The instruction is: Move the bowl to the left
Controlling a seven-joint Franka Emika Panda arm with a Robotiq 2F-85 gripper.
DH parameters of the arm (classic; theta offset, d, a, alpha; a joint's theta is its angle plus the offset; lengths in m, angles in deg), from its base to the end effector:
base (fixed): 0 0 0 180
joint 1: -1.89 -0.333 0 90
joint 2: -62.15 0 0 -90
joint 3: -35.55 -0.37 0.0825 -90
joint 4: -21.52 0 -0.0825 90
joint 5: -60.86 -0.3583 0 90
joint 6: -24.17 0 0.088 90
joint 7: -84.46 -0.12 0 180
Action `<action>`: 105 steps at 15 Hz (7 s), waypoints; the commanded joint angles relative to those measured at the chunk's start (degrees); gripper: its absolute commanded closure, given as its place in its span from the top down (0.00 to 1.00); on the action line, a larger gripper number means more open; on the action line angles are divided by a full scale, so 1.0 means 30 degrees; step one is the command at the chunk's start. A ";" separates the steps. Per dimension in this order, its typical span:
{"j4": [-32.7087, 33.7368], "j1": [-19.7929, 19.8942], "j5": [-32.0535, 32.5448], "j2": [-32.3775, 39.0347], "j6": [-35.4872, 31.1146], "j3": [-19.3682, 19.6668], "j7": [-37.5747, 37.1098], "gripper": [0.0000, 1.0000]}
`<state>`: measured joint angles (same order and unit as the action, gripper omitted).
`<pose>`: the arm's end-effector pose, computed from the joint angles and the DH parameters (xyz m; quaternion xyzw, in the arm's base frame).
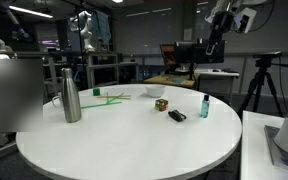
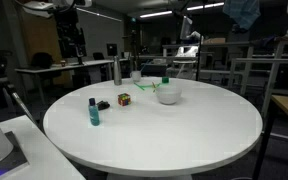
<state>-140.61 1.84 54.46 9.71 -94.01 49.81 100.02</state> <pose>0.2234 -0.0548 0.4708 -0.9864 -0.0292 -0.0936 0.1316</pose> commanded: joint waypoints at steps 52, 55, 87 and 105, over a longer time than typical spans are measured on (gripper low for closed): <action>1.2802 0.2277 0.5093 2.0868 -0.9859 -0.2121 -1.3208 1.00; 1.3663 0.2254 0.4513 2.1237 -0.9834 -0.2101 -1.2767 1.00; 1.9958 0.4056 0.0991 2.5636 -0.1780 -0.3333 0.0939 1.00; 2.5385 0.4479 0.2031 3.0129 0.1578 -0.3882 0.5324 1.00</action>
<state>-69.87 13.99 58.95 97.23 -93.23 39.49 114.27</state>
